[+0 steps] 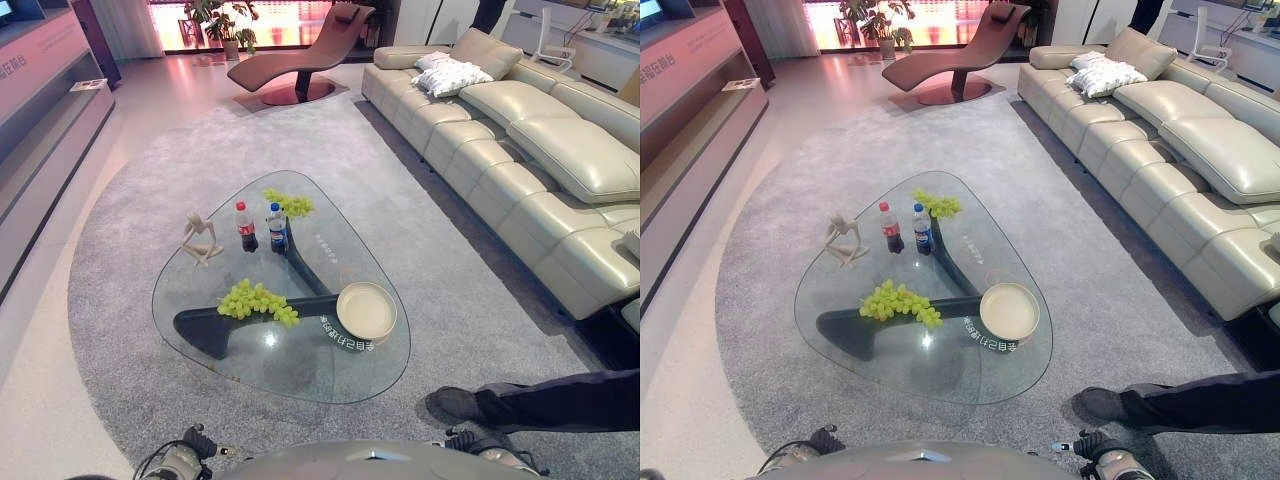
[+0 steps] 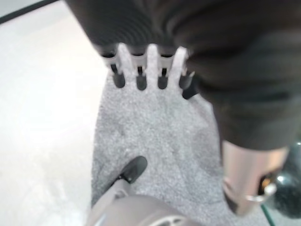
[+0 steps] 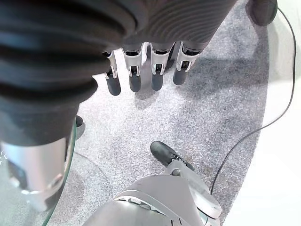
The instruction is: Pick up fruits into the plate
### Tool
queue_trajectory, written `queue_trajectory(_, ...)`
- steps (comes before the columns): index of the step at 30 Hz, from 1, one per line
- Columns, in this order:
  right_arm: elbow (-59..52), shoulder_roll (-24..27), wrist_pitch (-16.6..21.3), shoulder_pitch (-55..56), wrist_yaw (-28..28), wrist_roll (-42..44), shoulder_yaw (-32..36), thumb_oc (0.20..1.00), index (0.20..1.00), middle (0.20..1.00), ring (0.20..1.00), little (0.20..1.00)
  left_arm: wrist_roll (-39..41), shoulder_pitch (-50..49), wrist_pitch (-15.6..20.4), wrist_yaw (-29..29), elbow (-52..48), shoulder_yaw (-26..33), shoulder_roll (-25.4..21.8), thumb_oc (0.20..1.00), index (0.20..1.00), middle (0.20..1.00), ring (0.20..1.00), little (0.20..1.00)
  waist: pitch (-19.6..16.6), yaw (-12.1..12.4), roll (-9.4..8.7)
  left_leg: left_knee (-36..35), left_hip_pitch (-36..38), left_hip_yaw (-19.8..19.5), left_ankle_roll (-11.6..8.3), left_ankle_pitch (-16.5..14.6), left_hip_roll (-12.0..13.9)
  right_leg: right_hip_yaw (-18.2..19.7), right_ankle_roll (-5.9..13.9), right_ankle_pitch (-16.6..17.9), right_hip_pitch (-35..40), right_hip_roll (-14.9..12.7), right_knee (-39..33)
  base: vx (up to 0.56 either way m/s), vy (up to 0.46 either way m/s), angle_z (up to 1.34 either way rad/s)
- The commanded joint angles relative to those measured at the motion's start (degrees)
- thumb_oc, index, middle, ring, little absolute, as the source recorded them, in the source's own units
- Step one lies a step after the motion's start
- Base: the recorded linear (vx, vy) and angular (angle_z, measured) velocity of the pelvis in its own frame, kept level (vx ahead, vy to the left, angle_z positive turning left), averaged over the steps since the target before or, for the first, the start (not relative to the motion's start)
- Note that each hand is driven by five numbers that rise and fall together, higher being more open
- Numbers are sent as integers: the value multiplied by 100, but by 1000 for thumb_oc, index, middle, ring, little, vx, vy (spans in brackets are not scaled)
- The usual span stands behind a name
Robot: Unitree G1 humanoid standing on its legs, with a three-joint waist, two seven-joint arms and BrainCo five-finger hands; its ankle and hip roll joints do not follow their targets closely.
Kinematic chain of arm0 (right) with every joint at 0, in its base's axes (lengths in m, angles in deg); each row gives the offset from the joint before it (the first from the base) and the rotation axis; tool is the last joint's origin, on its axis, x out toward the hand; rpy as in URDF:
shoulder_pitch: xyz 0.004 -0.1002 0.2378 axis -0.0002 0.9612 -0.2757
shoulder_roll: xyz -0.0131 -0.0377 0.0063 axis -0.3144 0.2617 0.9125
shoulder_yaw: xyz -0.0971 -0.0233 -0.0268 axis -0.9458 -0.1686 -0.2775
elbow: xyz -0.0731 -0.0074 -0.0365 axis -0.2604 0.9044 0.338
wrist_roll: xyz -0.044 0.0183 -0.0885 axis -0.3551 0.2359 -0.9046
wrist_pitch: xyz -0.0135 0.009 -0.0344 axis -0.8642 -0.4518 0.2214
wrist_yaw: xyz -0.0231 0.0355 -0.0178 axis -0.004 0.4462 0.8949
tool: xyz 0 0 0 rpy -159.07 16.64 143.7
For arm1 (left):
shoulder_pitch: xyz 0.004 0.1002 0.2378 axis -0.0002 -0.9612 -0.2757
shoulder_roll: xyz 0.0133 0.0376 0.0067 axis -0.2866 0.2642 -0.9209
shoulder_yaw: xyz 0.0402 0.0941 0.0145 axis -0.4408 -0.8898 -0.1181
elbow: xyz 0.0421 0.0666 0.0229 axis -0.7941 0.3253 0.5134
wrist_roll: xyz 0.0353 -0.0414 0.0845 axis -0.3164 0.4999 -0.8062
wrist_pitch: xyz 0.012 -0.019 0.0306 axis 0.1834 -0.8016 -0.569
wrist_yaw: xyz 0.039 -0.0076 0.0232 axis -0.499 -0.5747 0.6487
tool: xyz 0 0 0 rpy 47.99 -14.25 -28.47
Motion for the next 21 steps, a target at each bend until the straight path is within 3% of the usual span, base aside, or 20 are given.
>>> queue_trajectory(1,448,-87,31,-566,64,-119,-55,1000,1000,1000,1000,1000,-71,418,170,-225,416,41,-81,1000,1000,1000,1000,1000,364,-17,25,147,133,339,98,-564,28,-621,74,-374,240,-80,209,0,0,0)
queue_trajectory(15,429,-59,-8,-583,30,-108,-143,1000,1000,1000,1000,1000,37,429,110,19,439,-25,-117,1000,1000,1000,1000,1000,412,-17,42,162,59,-266,238,-700,-217,-77,-3,-526,184,89,290,1,4,-2)
queue_trajectory(21,444,-36,-4,-597,53,-58,-162,1000,1000,1000,1000,1000,247,450,359,480,384,21,-137,1000,1000,1000,1000,1000,469,-21,59,168,54,-378,279,-728,-282,46,-20,-541,182,115,304,11,7,-1)
